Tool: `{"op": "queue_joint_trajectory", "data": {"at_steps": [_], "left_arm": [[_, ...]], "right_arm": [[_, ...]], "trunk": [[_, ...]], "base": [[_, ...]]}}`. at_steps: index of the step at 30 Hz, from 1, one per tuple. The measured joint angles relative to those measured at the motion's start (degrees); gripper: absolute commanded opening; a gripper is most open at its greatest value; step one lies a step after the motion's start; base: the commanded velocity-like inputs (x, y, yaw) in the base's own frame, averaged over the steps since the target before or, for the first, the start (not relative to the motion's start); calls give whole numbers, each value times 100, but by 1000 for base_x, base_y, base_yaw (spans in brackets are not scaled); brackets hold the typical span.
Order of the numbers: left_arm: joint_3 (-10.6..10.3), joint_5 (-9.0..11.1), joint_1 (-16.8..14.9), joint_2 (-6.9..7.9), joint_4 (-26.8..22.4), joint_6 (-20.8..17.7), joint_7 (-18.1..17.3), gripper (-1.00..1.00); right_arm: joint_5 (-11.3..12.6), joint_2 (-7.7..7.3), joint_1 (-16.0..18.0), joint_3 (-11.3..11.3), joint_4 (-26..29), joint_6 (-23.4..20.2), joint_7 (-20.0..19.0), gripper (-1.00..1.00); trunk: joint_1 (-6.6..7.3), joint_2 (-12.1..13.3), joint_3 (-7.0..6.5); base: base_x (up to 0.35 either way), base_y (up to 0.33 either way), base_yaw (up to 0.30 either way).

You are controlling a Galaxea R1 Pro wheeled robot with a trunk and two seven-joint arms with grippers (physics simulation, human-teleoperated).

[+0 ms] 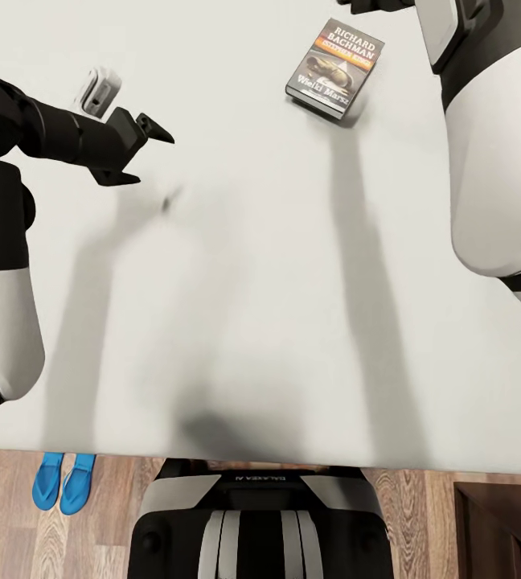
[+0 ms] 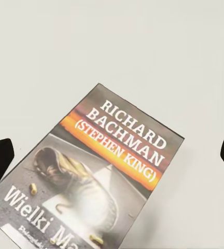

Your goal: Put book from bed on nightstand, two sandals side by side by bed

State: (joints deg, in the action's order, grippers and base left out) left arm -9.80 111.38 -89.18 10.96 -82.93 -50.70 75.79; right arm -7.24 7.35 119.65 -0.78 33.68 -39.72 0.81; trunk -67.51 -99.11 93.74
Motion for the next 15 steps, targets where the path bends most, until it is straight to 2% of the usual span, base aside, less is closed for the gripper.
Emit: {"op": "queue_joint_trajectory", "data": {"at_steps": [5, 15], "left_arm": [[-29, 26, -228, -3, 21, -3, -30, 100], [-51, 47, -375, -21, 46, -1, -82, 100]], "right_arm": [[20, 1, 134, 5, -263, 356, 492, 100], [72, 35, 340, 6, -766, 484, 729, 100]], "trunk": [[0, 0, 0], [0, 0, 0]], "base": [[0, 0, 0], [0, 0, 0]]}}
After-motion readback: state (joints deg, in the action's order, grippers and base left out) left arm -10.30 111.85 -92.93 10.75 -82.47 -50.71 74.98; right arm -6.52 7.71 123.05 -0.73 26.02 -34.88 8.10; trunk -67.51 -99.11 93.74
